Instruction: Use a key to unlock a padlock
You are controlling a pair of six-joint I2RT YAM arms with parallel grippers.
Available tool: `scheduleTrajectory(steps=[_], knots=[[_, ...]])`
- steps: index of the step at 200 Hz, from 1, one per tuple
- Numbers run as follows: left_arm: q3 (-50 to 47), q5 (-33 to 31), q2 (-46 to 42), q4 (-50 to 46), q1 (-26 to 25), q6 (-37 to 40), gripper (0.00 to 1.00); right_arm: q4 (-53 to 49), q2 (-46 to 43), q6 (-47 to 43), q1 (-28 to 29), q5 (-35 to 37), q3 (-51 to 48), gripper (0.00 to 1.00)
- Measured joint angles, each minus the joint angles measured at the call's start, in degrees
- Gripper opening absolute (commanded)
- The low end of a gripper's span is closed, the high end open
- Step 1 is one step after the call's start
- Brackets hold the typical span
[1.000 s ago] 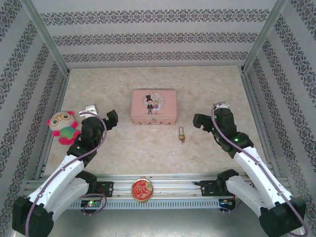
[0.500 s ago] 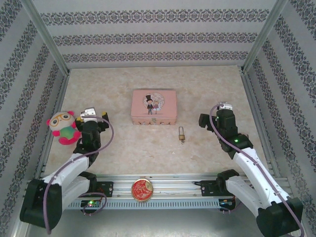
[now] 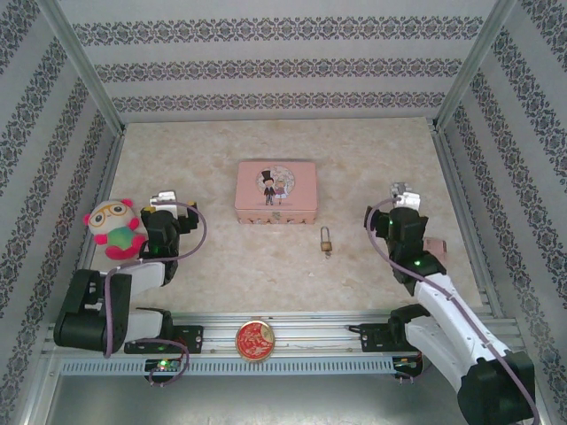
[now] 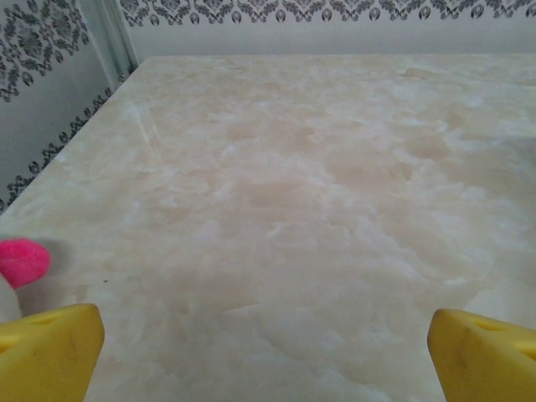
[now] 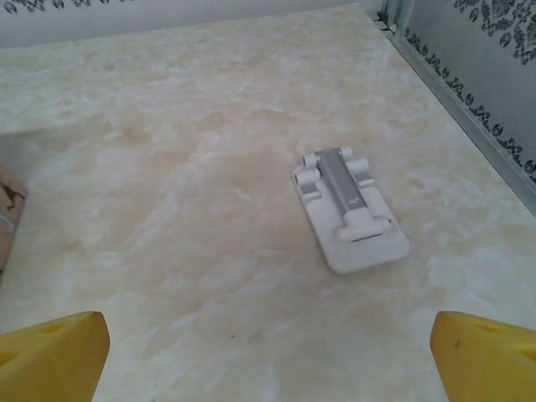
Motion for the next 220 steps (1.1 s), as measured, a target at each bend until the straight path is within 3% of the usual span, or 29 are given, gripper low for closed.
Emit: scheduleTrajectory(steps=[36, 86, 147, 220], knots=[[0.7, 3.4, 6.0, 4.7, 1.2, 0.0, 0.99, 14.0, -3.2, -5.0, -0.9, 0.7, -11.0, 0.98], [2.4, 9.3, 16.0, 11.0, 1.6, 0.7, 0.99, 26.4, 0.0, -7.5, -6.0, -2.2, -12.4, 0.98], [5.5, 23.6, 16.1, 10.8, 5.5, 2.2, 0.99, 42.2, 17.5, -9.0, -8.6, -7.1, -13.4, 0.98], [5.6, 24.5, 16.1, 10.7, 5.7, 1.9, 0.99, 60.5, 38.8, -10.3, -9.7, -10.6, -9.4, 0.98]])
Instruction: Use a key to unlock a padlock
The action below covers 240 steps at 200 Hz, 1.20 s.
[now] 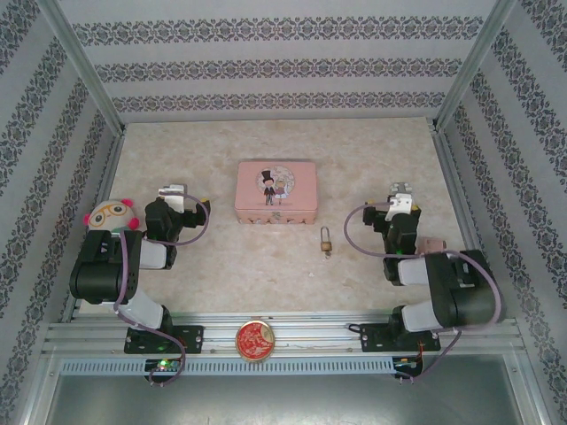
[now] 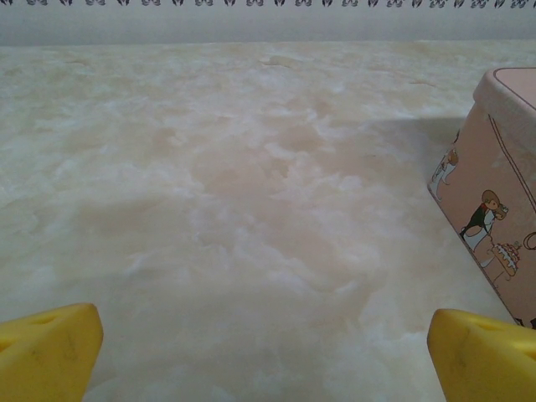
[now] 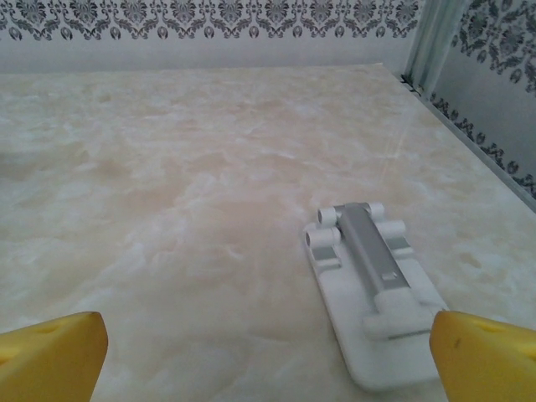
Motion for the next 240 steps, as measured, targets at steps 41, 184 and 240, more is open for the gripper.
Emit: scheduleTrajectory(steps=[41, 184, 240], knots=[[0.0, 0.0, 0.0, 0.0, 0.0, 0.0, 0.99, 3.9, 4.5, 0.5, -1.6, -1.2, 0.5, 0.98], [0.0, 0.0, 0.0, 0.0, 0.0, 0.0, 0.99, -3.7, 4.5, -1.2, -4.9, -22.2, 8.5, 0.98], [0.0, 0.0, 0.0, 0.0, 0.0, 0.0, 0.99, -3.7, 4.5, -1.5, -4.9, -23.3, 8.5, 0.98]])
